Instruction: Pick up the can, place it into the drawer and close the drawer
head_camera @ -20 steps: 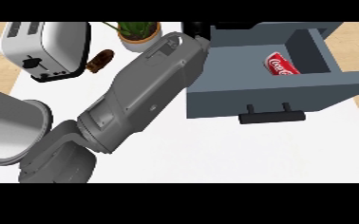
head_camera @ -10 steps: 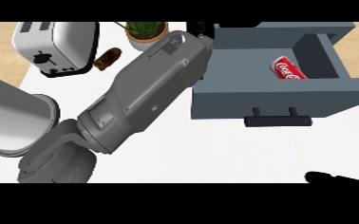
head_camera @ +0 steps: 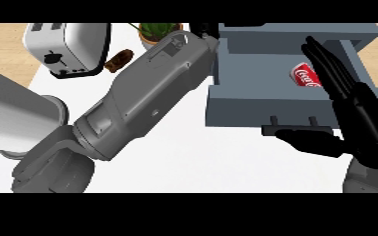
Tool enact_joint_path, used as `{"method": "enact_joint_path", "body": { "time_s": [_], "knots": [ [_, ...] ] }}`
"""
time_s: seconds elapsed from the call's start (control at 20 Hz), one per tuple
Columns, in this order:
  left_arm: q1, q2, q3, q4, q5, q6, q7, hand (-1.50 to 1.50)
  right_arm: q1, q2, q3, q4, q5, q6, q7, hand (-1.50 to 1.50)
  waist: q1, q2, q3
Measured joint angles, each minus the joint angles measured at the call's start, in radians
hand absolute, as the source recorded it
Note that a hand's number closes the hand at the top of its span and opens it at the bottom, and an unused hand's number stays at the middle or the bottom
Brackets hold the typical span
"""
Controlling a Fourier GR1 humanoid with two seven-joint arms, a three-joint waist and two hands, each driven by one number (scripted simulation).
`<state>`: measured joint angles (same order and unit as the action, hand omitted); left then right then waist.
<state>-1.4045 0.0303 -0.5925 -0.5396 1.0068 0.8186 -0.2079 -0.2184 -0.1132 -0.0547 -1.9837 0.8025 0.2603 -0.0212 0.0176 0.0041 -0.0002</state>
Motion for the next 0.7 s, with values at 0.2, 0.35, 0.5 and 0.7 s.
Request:
{"method": "enact_joint_path", "body": {
  "time_s": [0.2,0.35,0.5,0.7],
  "knots": [
    [0.023,0.034,-0.004,-0.046,-0.020,0.000,0.026,-1.50,-0.106,-0.023,0.035,0.181,0.102,-0.059,-0.030,-1.50,0.013,-0.001,0.000],
    [0.028,0.064,-0.004,-0.067,-0.034,0.003,0.053,-1.50,-0.177,-0.044,0.062,0.319,0.177,-0.100,-0.056,-1.50,0.017,-0.001,0.000],
    [0.039,0.101,-0.001,-0.097,-0.046,0.004,0.084,-1.50,-0.238,-0.045,0.081,0.458,0.250,-0.160,-0.064,-1.50,0.019,-0.001,0.000],
    [0.071,0.145,-0.008,-0.161,-0.070,0.018,0.122,-1.50,-0.298,-0.028,0.083,0.656,0.322,-0.278,-0.081,-1.50,0.024,-0.002,0.000]
  ]
}}
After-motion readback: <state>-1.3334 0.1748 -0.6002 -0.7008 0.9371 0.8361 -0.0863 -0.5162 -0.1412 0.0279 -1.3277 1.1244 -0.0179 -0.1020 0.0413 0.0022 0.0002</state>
